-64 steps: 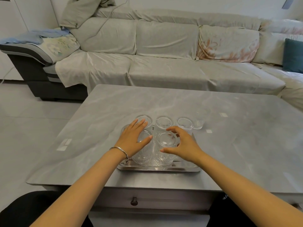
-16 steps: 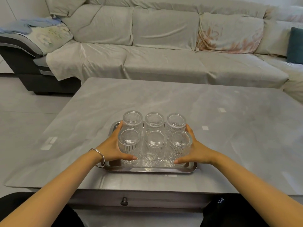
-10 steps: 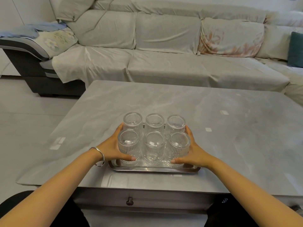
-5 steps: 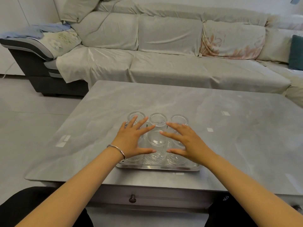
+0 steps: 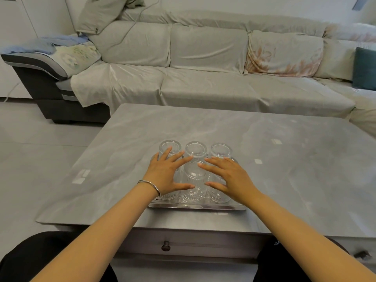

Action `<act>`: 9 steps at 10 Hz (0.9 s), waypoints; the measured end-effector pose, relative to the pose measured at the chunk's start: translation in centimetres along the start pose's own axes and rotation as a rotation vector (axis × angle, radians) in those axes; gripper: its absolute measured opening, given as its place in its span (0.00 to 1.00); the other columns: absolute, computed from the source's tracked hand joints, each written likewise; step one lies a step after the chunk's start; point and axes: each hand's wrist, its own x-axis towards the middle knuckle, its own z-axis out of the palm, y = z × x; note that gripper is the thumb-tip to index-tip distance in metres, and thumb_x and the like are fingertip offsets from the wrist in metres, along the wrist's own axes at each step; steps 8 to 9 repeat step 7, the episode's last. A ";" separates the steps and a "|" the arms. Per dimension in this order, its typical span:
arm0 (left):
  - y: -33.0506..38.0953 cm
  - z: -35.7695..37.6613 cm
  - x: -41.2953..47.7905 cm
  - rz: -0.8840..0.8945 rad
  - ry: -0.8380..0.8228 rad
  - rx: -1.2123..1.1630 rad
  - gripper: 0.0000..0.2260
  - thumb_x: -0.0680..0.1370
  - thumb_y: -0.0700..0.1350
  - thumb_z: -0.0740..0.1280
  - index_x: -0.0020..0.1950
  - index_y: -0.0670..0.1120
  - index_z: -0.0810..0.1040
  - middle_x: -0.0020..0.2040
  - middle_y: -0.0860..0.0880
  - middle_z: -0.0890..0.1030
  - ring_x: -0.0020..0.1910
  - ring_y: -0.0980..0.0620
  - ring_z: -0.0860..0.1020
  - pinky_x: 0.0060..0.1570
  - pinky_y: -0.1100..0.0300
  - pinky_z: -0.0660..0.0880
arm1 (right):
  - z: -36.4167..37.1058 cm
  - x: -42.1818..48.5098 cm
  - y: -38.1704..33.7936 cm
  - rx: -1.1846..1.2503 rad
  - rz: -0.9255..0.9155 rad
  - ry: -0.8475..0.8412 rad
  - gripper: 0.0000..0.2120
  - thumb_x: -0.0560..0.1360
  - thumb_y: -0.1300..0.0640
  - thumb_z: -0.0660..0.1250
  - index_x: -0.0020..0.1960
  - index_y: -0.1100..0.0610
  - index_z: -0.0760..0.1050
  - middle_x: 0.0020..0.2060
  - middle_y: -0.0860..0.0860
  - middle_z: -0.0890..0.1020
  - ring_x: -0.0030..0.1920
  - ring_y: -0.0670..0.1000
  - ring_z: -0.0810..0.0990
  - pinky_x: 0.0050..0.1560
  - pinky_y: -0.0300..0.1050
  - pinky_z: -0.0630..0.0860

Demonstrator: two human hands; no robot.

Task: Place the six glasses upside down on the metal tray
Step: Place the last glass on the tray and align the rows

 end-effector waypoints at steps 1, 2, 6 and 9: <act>0.1 -0.2 -0.1 -0.006 -0.006 -0.028 0.41 0.65 0.73 0.59 0.73 0.62 0.49 0.77 0.55 0.53 0.77 0.47 0.45 0.73 0.40 0.46 | -0.2 0.0 0.0 -0.017 0.003 -0.030 0.27 0.74 0.40 0.60 0.71 0.44 0.62 0.70 0.48 0.70 0.70 0.51 0.67 0.70 0.48 0.60; 0.0 -0.4 -0.2 0.010 0.008 -0.057 0.42 0.65 0.72 0.61 0.74 0.60 0.49 0.78 0.54 0.52 0.76 0.47 0.47 0.74 0.42 0.48 | -0.2 0.0 -0.1 -0.007 0.014 -0.035 0.28 0.74 0.39 0.60 0.72 0.45 0.61 0.71 0.49 0.68 0.71 0.52 0.66 0.71 0.51 0.61; -0.3 -2.6 -0.1 0.020 -0.011 -0.119 0.41 0.67 0.71 0.60 0.74 0.54 0.54 0.77 0.52 0.56 0.75 0.50 0.56 0.73 0.44 0.54 | -4.7 0.5 -1.7 0.145 0.083 0.030 0.33 0.73 0.44 0.66 0.73 0.49 0.57 0.74 0.50 0.62 0.73 0.51 0.61 0.73 0.47 0.56; 0.1 -3.9 0.4 -0.021 0.011 -0.106 0.38 0.69 0.71 0.54 0.74 0.54 0.54 0.77 0.52 0.57 0.75 0.50 0.55 0.73 0.44 0.52 | -11.4 1.9 -3.6 0.343 0.000 0.386 0.30 0.73 0.42 0.64 0.72 0.45 0.59 0.73 0.44 0.63 0.73 0.45 0.61 0.72 0.40 0.58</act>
